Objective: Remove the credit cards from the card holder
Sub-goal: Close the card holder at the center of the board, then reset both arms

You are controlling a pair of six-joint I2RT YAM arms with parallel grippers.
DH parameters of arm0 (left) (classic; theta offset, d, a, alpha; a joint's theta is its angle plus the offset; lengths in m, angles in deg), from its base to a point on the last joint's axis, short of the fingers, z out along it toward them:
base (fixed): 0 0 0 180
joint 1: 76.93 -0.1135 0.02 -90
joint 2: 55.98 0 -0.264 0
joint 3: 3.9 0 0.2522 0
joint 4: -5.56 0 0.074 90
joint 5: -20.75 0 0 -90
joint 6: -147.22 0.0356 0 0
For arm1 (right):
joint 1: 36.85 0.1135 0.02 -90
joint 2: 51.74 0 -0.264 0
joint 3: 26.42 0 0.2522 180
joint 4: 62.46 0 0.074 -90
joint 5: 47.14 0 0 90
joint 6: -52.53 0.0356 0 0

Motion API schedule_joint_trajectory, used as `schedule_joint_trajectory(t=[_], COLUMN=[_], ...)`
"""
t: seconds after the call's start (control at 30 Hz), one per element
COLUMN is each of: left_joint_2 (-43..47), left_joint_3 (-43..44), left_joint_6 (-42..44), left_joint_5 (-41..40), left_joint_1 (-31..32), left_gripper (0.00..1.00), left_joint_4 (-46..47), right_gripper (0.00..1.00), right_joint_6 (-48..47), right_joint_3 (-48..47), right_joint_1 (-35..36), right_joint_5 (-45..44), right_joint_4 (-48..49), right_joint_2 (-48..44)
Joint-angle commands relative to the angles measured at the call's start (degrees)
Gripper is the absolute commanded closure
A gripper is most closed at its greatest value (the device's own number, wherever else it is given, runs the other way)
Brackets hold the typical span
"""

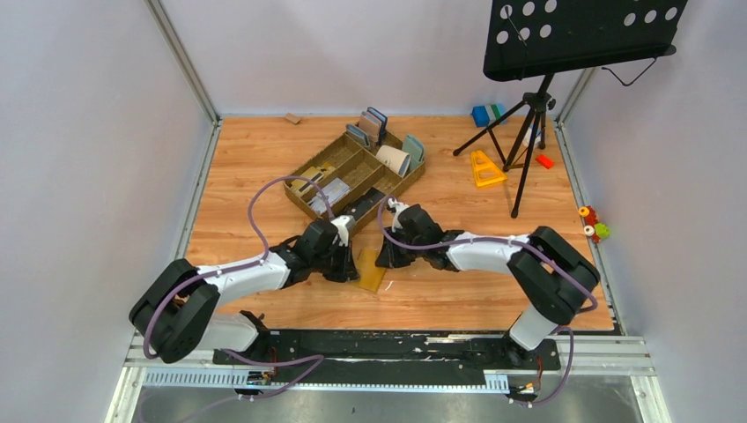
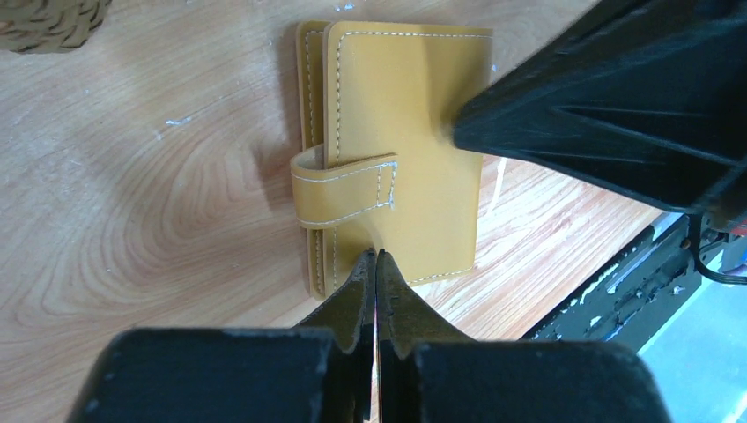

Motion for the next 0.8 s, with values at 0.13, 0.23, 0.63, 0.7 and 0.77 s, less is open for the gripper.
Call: schedule_joint_trajectory(t=[0.13,0.23,0.63,0.7,0.77], left_joint_2=[12.4,19.9,37.6,38.7,38.4], left_joint_3=[2.8,4.5,2.2,-1.9,-5.1], left_joint_6=[4.0,5.2,21.2,25.0,29.5], left_joint_5=[-10.0,-18.1,-39.2,-41.2,-44.7], left_joint_1=[-0.1,-0.1,-0.1,-0.1,-0.3], left_gripper=[0.95,0.87,0.0,0.0,0.0], left_joint_4=[-9.1,-13.5,-4.8,3.3,9.4], right_gripper=[1.0,0.99,0.0,0.0,0.0], right_joint_6=[-5.1,-7.5,-27.7,-31.2,-34.1], right_joint_3=[2.6,1.7,15.0,14.4,15.5], right_joint_1=[-2.9,-4.5,-6.3,-6.7,-8.9], right_joint_5=[-8.5,-15.0,-51.0,-52.7,-51.4], right_joint_4=[-4.3,-11.4,-1.7,-3.9,-3.6], right_joint_2=[-19.8,-26.0,-56.8,-57.8,-59.8])
